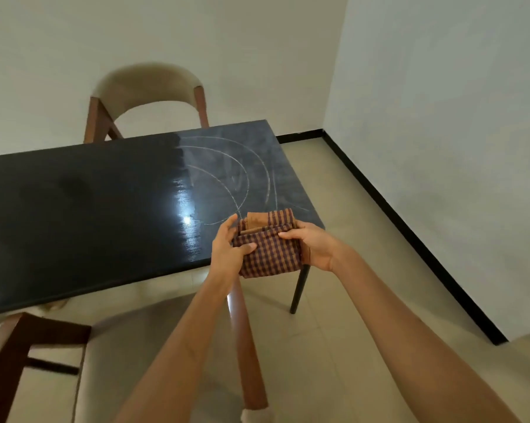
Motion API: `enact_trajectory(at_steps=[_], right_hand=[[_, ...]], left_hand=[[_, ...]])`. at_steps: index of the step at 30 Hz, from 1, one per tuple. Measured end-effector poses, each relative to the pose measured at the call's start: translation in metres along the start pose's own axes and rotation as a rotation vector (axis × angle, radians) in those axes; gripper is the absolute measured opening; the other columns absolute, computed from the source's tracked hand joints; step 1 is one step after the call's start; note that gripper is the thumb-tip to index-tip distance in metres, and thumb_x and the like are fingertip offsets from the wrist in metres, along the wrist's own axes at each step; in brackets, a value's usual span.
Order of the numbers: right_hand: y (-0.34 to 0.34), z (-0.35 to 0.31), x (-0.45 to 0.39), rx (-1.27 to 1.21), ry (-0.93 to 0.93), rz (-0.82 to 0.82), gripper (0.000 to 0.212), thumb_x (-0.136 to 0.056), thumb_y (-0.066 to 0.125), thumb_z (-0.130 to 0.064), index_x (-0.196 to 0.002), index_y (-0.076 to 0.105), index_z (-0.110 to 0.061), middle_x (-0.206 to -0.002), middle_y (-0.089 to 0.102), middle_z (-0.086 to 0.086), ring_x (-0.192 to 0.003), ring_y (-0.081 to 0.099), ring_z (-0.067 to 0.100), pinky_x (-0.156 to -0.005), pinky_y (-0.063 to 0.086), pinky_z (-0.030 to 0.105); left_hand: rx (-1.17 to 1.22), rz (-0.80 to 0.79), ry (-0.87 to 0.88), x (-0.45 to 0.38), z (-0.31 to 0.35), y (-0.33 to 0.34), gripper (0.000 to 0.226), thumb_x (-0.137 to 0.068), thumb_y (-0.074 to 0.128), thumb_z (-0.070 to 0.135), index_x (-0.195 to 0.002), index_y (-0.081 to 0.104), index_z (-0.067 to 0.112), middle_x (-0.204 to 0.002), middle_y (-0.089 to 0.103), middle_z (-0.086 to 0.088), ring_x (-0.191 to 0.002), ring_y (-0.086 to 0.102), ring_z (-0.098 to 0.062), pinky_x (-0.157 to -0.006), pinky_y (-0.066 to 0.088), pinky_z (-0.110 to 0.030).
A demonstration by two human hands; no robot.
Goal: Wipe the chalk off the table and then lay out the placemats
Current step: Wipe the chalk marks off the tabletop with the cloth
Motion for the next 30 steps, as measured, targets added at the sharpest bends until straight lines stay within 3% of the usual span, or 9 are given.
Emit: enact_trajectory(at_steps=[3,6,9,14,18,25,30], right_hand=[[-0.016,-0.019,-0.011,0.033,-0.001,-0.068,0.027,-0.095,0.055,-0.011,-0.120,0.059,-0.021,-0.114,0.068,0.009,-0.105,0.065,0.027,-0.084,0.055,0.045],[-0.023,-0.037,-0.022,0.044,-0.006,-0.107,0.026,-0.095,0.055,-0.010,-0.118,0.059,-0.021,-0.111,0.068,0.008,-0.100,0.066,0.025,-0.077,0.056,0.042],[-0.029,-0.051,-0.037,0.072,0.000,-0.138,0.025,-0.095,0.055,-0.011,-0.117,0.059,-0.023,-0.109,0.068,0.008,-0.099,0.066,0.025,-0.076,0.056,0.042],[-0.035,-0.067,-0.077,0.088,0.010,-0.202,0.026,-0.095,0.054,-0.010,-0.118,0.060,-0.020,-0.113,0.068,0.011,-0.105,0.065,0.028,-0.091,0.052,0.049],[-0.036,-0.087,-0.119,0.123,0.019,-0.274,0.025,-0.095,0.053,-0.007,-0.115,0.062,-0.020,-0.109,0.070,0.010,-0.100,0.067,0.026,-0.084,0.055,0.046],[-0.024,-0.130,-0.221,0.231,0.056,-0.380,0.024,-0.095,0.052,-0.006,-0.113,0.063,-0.019,-0.103,0.071,0.008,-0.094,0.067,0.024,-0.079,0.055,0.044],[-0.007,-0.160,-0.293,0.307,0.095,-0.473,0.026,-0.094,0.055,-0.007,-0.116,0.062,-0.018,-0.108,0.071,0.010,-0.100,0.068,0.027,-0.084,0.055,0.048]], left_hand=[[0.002,0.046,0.005,-0.005,0.011,0.016,0.072,-0.086,0.058,-0.008,-0.145,0.034,0.024,-0.140,0.047,0.000,-0.120,0.048,-0.013,-0.099,0.047,-0.041],[-0.013,0.093,0.030,-0.016,0.022,0.024,0.070,-0.086,0.058,-0.008,-0.145,0.035,0.023,-0.137,0.048,-0.001,-0.114,0.050,-0.013,-0.092,0.048,-0.035],[-0.030,0.146,0.031,-0.030,0.029,0.029,0.070,-0.087,0.059,-0.006,-0.145,0.035,0.026,-0.140,0.046,-0.001,-0.120,0.049,-0.017,-0.089,0.050,-0.035],[-0.029,0.201,0.034,-0.058,0.034,0.032,0.071,-0.087,0.058,-0.007,-0.145,0.033,0.024,-0.141,0.046,-0.002,-0.109,0.048,-0.008,-0.081,0.048,-0.027],[-0.003,0.269,0.043,-0.090,0.035,0.032,0.071,-0.086,0.058,-0.008,-0.146,0.033,0.023,-0.140,0.046,0.000,-0.103,0.047,-0.003,-0.072,0.045,-0.018],[0.036,0.413,0.007,-0.178,0.033,0.018,0.071,-0.087,0.058,-0.006,-0.145,0.033,0.025,-0.141,0.046,0.000,-0.112,0.046,-0.007,-0.088,0.046,-0.033],[0.068,0.531,-0.014,-0.232,0.038,0.002,0.074,-0.083,0.062,-0.008,-0.144,0.035,0.024,-0.138,0.051,-0.002,-0.121,0.051,-0.015,-0.084,0.049,-0.027]])
Point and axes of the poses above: each hand's wrist, its own x-axis away from the middle knuckle, its own y-axis out of the palm, z = x × y, the point moved 1 cm from there along -x, towards the middle knuckle
